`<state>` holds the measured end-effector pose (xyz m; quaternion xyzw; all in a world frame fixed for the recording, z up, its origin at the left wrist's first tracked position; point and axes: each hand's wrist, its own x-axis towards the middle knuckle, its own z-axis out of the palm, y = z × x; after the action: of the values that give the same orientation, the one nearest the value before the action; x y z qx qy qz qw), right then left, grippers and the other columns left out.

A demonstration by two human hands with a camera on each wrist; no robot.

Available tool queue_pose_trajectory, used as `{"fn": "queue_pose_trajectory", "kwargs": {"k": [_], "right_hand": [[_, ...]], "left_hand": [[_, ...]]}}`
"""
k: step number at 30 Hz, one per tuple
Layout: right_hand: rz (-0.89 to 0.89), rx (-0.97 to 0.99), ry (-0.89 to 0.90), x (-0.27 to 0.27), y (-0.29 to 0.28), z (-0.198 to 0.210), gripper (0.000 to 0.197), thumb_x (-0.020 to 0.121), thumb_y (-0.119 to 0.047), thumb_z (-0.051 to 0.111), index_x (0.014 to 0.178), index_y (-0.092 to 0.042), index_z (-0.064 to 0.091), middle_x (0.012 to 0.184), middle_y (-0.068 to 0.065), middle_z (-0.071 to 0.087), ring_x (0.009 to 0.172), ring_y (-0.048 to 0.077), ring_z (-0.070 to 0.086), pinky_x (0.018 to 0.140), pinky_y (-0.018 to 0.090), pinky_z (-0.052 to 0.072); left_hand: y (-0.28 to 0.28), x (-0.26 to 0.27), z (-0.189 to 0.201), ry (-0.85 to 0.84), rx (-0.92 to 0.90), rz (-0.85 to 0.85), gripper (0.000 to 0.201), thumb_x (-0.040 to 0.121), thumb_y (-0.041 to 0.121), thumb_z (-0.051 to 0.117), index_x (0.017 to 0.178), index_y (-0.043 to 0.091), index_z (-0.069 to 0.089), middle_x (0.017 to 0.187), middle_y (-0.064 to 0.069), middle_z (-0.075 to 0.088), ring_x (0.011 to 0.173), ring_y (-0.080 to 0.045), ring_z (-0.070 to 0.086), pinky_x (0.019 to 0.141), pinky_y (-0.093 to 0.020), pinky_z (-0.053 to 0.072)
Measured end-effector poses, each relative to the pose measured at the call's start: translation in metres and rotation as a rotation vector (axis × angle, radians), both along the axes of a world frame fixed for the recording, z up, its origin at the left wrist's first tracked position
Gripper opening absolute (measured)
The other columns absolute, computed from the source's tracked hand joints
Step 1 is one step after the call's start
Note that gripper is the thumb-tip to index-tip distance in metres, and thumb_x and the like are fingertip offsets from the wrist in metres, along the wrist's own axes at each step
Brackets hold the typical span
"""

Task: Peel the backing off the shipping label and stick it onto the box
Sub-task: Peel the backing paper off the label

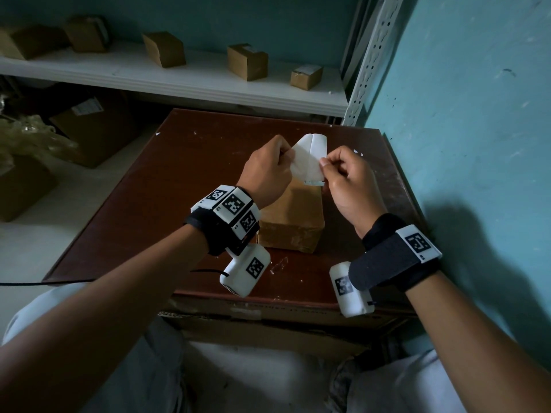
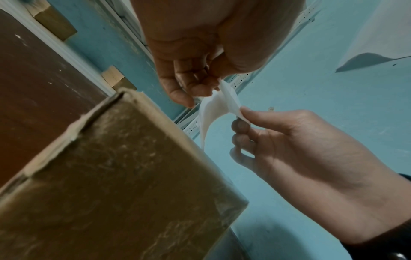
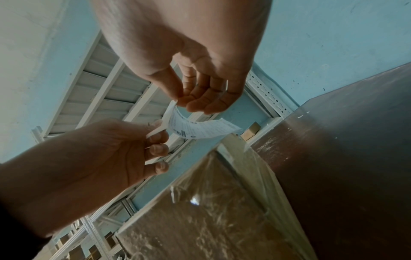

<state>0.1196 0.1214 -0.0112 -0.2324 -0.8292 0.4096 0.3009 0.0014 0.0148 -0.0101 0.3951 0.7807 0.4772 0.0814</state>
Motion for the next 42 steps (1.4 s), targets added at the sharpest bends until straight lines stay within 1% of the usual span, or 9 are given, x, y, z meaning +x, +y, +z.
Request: {"fn": "queue_pose_trajectory", "kwargs": {"k": [2, 6, 13, 19, 22, 27, 34, 37, 42], "right_hand": [[0.003, 0.008, -0.006, 0.0004, 0.0004, 0.0003, 0.017, 0.099, -0.024, 0.052, 0.096, -0.008, 0.059, 0.092, 0.004, 0.064, 0.088, 0.019, 0.063, 0.079, 0.044, 0.056], [0.003, 0.01, 0.002, 0.0009, 0.0002, 0.0009, 0.018, 0.099, -0.024, 0.052, 0.096, -0.007, 0.059, 0.091, 0.005, 0.064, 0.087, 0.02, 0.062, 0.078, 0.044, 0.055], [0.001, 0.011, 0.0, 0.0001, 0.0008, 0.0005, 0.017, 0.099, -0.023, 0.053, 0.097, -0.008, 0.059, 0.09, 0.003, 0.064, 0.087, 0.018, 0.062, 0.078, 0.04, 0.055], [0.004, 0.005, 0.003, 0.0001, 0.0001, 0.0012, 0.017, 0.099, -0.022, 0.052, 0.096, -0.007, 0.059, 0.089, 0.004, 0.063, 0.085, 0.02, 0.062, 0.077, 0.039, 0.053], [0.001, 0.006, 0.004, 0.0002, -0.0002, 0.0021, 0.016, 0.099, -0.022, 0.053, 0.096, -0.007, 0.059, 0.087, 0.003, 0.063, 0.084, 0.02, 0.061, 0.076, 0.04, 0.053], [-0.001, 0.003, 0.011, 0.0008, -0.0005, 0.0029, 0.017, 0.099, -0.022, 0.053, 0.096, -0.006, 0.059, 0.091, 0.008, 0.064, 0.086, 0.023, 0.062, 0.078, 0.045, 0.054], [0.005, -0.001, 0.017, 0.0011, 0.0005, 0.0028, 0.017, 0.098, -0.021, 0.053, 0.096, -0.006, 0.059, 0.09, 0.009, 0.064, 0.086, 0.025, 0.062, 0.078, 0.045, 0.054], [0.002, 0.004, 0.016, 0.0009, 0.0009, 0.0023, 0.015, 0.098, -0.021, 0.053, 0.096, -0.007, 0.059, 0.091, 0.008, 0.064, 0.088, 0.023, 0.062, 0.079, 0.045, 0.054], [-0.002, 0.008, 0.022, 0.0002, 0.0017, 0.0019, 0.015, 0.098, -0.02, 0.053, 0.095, -0.007, 0.059, 0.088, 0.005, 0.063, 0.085, 0.023, 0.062, 0.078, 0.044, 0.054]], "left_hand": [[0.0, 0.0003, 0.0004, 0.003, 0.0, 0.0, 0.01, 0.1, 0.019, 0.042, 0.098, 0.014, 0.05, 0.083, 0.002, 0.054, 0.078, -0.025, 0.06, 0.073, -0.05, 0.055], [0.0003, 0.0002, 0.0007, 0.011, 0.0, 0.002, 0.008, 0.1, 0.018, 0.042, 0.097, 0.015, 0.049, 0.084, 0.005, 0.052, 0.076, -0.02, 0.058, 0.073, -0.046, 0.056], [-0.0003, -0.0005, 0.0012, 0.02, 0.008, -0.005, 0.008, 0.1, 0.017, 0.041, 0.097, 0.016, 0.049, 0.085, 0.006, 0.052, 0.076, -0.018, 0.058, 0.073, -0.044, 0.057], [-0.0003, -0.0015, 0.0002, 0.03, 0.023, -0.001, 0.009, 0.1, 0.017, 0.041, 0.094, 0.016, 0.048, 0.083, 0.005, 0.052, 0.074, -0.018, 0.057, 0.071, -0.044, 0.057], [-0.0004, -0.0016, 0.0006, 0.031, 0.019, -0.002, 0.009, 0.1, 0.016, 0.041, 0.094, 0.016, 0.048, 0.082, 0.005, 0.052, 0.073, -0.017, 0.057, 0.071, -0.044, 0.056], [-0.0007, -0.0025, 0.0002, 0.032, 0.026, -0.003, 0.009, 0.099, 0.015, 0.042, 0.094, 0.015, 0.049, 0.083, 0.006, 0.052, 0.076, -0.019, 0.058, 0.072, -0.046, 0.056], [-0.0004, -0.0035, 0.0001, 0.04, 0.023, 0.003, 0.009, 0.099, 0.015, 0.041, 0.094, 0.015, 0.049, 0.082, 0.004, 0.053, 0.075, -0.02, 0.057, 0.071, -0.044, 0.055], [-0.0001, -0.0041, 0.0, 0.04, 0.015, 0.006, 0.009, 0.099, 0.015, 0.041, 0.094, 0.016, 0.048, 0.082, 0.005, 0.052, 0.074, -0.017, 0.057, 0.07, -0.041, 0.055], [0.0001, -0.0047, -0.0008, 0.044, 0.017, 0.012, 0.01, 0.099, 0.016, 0.041, 0.092, 0.017, 0.049, 0.081, 0.005, 0.053, 0.074, -0.02, 0.058, 0.07, -0.044, 0.055]]}}
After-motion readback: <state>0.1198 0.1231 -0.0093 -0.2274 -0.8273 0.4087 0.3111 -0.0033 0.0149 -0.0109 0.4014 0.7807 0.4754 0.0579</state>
